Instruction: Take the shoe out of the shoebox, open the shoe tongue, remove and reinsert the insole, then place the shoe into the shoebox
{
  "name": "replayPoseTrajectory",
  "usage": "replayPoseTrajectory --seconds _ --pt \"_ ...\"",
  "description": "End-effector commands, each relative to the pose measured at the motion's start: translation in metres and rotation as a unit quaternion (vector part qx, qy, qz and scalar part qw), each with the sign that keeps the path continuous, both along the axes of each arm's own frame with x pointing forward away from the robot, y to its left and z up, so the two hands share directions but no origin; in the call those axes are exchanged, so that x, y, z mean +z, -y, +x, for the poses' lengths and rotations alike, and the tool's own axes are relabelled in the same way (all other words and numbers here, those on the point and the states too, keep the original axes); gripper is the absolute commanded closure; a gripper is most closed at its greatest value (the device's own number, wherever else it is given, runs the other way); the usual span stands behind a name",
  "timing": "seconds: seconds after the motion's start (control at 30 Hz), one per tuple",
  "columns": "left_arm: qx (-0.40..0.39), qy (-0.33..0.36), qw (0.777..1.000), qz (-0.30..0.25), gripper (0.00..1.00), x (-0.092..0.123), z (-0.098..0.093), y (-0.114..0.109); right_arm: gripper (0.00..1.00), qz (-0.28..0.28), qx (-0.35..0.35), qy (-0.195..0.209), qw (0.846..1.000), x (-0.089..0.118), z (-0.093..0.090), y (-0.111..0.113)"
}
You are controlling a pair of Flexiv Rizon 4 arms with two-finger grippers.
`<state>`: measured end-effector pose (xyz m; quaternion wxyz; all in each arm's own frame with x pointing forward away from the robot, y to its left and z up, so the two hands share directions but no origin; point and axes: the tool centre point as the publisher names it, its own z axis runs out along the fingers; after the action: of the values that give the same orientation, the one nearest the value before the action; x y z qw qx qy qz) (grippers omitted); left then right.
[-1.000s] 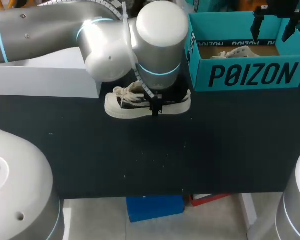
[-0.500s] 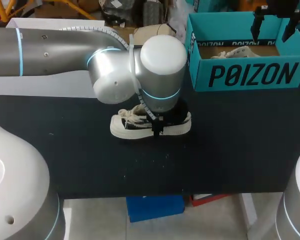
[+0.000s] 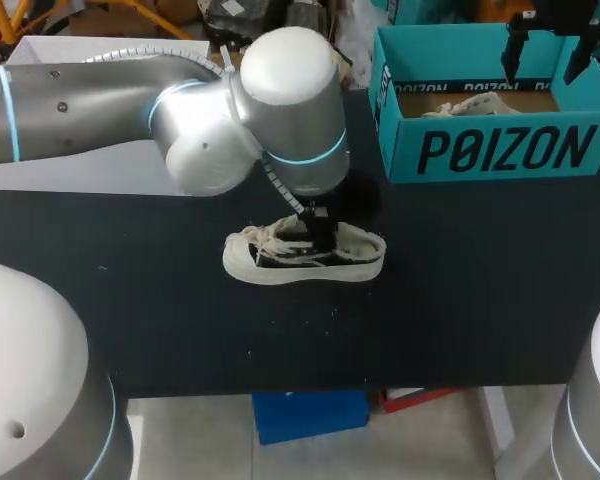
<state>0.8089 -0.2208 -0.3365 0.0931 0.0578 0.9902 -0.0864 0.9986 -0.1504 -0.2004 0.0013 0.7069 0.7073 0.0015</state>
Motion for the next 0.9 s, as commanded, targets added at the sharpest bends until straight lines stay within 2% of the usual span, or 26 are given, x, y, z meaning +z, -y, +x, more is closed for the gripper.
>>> replayPoseTrajectory --seconds 0.03,0.17,0.2,0.23,0.27,0.3,0.33,0.63,0.8,0.9 --pt "-0.006 -0.002 0.998 -0.060 0.64 0.056 -0.017 -0.035 0.00 0.000 0.000 -0.001 1.000 0.000 0.000 0.000" --pt "0.012 -0.023 0.994 -0.107 0.58 0.072 -0.021 -0.057 0.00 0.000 0.000 -0.001 1.000 0.000 0.000 0.000" --pt "0.010 -0.028 0.992 -0.121 0.52 0.076 -0.023 -0.066 0.00 0.000 0.000 -0.001 1.000 0.000 0.000 0.000" --pt "0.007 -0.035 0.990 -0.133 0.44 0.077 -0.023 -0.071 0.00 0.000 0.000 -0.001 1.000 0.000 0.000 0.000" --pt "0.011 -0.037 0.989 -0.142 0.28 0.079 -0.024 -0.078 0.00 0.000 0.000 -0.001 1.000 0.000 0.000 0.000" --pt "0.007 -0.040 0.988 -0.150 0.07 0.080 -0.024 -0.084 0.00 0.000 0.000 -0.001 1.000 0.000 0.000 0.000" --pt "0.000 -0.043 0.986 -0.161 0.00 0.081 -0.025 -0.089 0.00 0.000 0.000 -0.001 1.000 0.000 0.000 0.000" --pt "0.001 -0.053 0.975 -0.218 0.00 0.082 -0.031 -0.143 0.00 0.000 0.000 -0.001 1.000 0.000 0.000 0.000" --pt "-0.014 -0.065 0.964 -0.259 0.00 0.075 -0.037 -0.161 0.00 0.000 0.000 -0.001 1.000 0.000 0.000 0.000" --pt "-0.014 -0.069 0.962 -0.263 0.00 0.068 -0.039 -0.169 0.00 0.000 0.000 -0.001 1.000 0.000 0.000 0.000"
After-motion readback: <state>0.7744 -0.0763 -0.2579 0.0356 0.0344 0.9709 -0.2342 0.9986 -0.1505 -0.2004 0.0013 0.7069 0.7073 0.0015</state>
